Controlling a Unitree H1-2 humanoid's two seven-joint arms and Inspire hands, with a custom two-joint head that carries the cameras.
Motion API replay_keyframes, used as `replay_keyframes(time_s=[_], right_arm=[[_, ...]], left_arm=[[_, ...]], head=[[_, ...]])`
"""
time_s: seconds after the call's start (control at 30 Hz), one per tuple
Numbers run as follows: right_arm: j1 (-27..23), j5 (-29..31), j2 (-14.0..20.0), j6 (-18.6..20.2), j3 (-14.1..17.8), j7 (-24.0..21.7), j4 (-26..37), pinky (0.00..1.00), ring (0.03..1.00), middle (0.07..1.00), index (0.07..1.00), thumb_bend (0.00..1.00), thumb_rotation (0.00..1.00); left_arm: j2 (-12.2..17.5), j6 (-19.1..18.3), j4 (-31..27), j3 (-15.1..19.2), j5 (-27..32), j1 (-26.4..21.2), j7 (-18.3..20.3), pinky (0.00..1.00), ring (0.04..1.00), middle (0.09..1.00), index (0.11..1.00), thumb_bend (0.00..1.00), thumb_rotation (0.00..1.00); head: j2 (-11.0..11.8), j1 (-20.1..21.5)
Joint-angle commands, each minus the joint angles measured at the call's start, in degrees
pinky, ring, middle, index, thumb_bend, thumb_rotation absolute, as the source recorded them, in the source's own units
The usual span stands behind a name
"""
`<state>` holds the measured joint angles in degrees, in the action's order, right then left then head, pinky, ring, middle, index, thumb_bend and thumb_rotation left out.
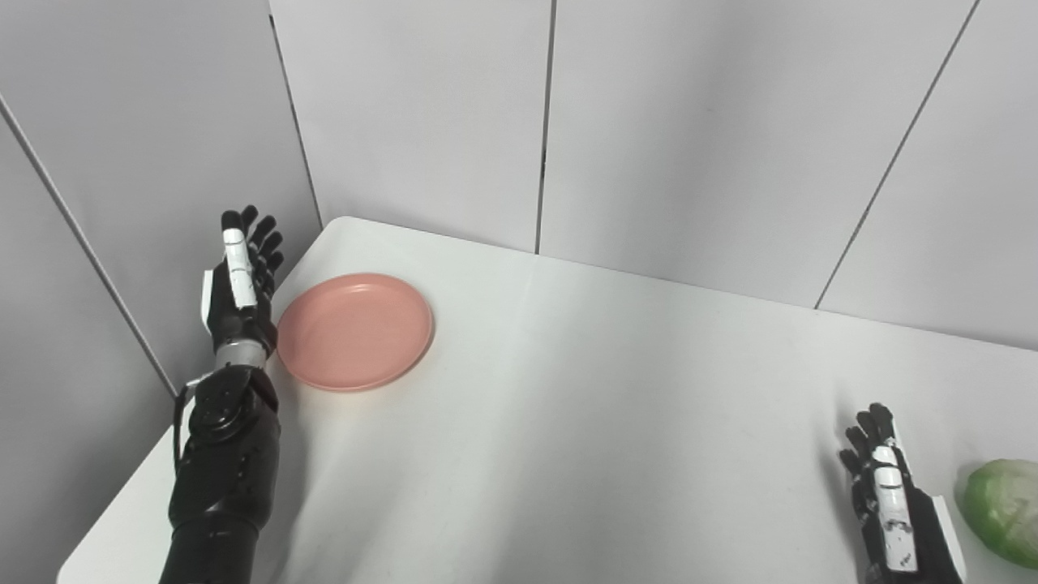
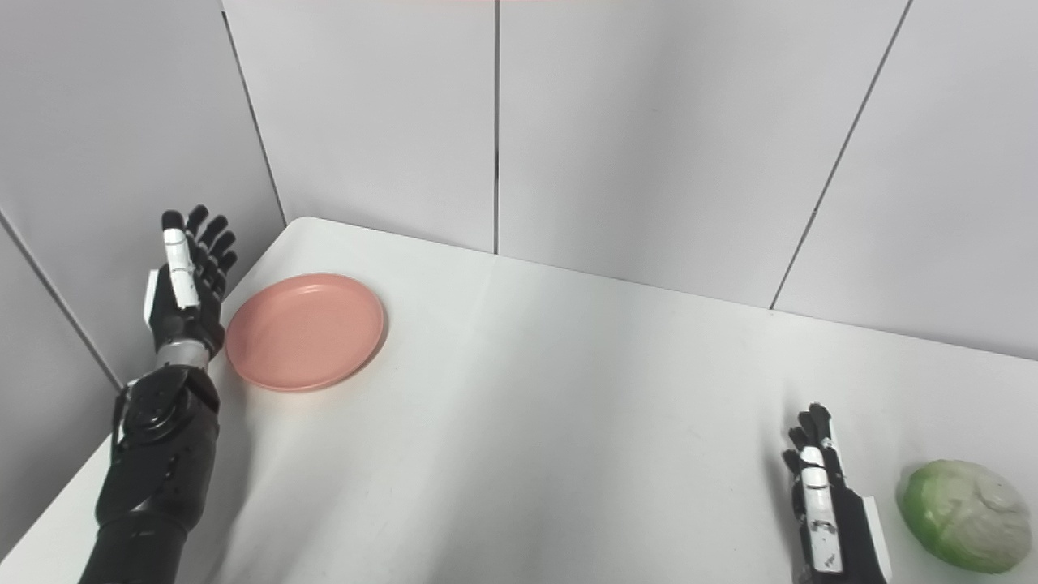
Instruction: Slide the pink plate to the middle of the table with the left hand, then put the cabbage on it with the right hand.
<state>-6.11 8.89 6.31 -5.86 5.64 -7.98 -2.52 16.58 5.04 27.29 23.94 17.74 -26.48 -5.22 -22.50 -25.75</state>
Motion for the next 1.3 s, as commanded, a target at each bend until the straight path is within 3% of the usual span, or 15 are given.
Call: replay_keyframes(time_s=[0.0,0.23,0.43,0.7,0.83,1.1,1.27], right_arm=[[-0.9,0.2,0.0,-3.3,0.2,0.2,1.8,0.99,0.984,0.998,1.000,0.63,0.93],[-1.1,0.8,-0.2,-3.7,0.2,0.0,1.6,1.00,0.983,0.993,1.000,0.62,0.93],[-0.9,1.0,-0.3,-4.1,0.4,0.2,2.0,1.00,0.971,0.982,1.000,0.65,0.90],[-0.8,0.7,-0.1,-3.7,0.4,0.2,2.3,1.00,0.965,0.970,0.995,0.64,0.90],[-0.8,1.2,-0.1,-3.6,0.4,0.0,2.7,1.00,0.965,0.971,0.997,0.63,0.90],[-0.7,0.7,-0.1,-3.1,0.2,0.1,3.3,1.00,0.966,0.964,0.991,0.61,0.89],[-0.7,0.4,0.0,-3.2,0.2,0.3,3.2,1.00,0.958,0.959,0.986,0.60,0.89]], left_arm=[[2.2,1.0,-0.6,0.6,0.5,-2.0,0.5,0.94,0.907,0.892,0.873,0.83,1.00],[4.1,0.3,0.4,0.3,-1.1,-1.4,-0.6,0.85,0.841,0.827,0.814,0.87,0.98],[4.8,1.2,5.1,-1.0,-3.1,-1.9,-1.0,0.80,0.800,0.793,0.797,0.84,0.94],[5.3,3.0,9.6,-1.7,-3.6,-2.6,-0.2,0.78,0.767,0.766,0.781,0.83,0.95],[5.7,2.2,9.6,-2.4,-3.4,-2.3,0.9,0.76,0.765,0.760,0.769,0.83,0.96],[3.5,4.0,11.1,-1.4,1.4,-2.6,5.1,0.72,0.711,0.710,0.716,0.78,0.91],[2.3,4.7,9.7,-2.9,1.1,-2.4,6.6,0.72,0.712,0.717,0.721,0.80,0.90]], head=[[-0.1,0.0],[0.0,0.0],[-0.3,0.0],[-0.3,-0.1],[-0.6,-0.2],[-0.8,0.0],[-1.0,0.1]])
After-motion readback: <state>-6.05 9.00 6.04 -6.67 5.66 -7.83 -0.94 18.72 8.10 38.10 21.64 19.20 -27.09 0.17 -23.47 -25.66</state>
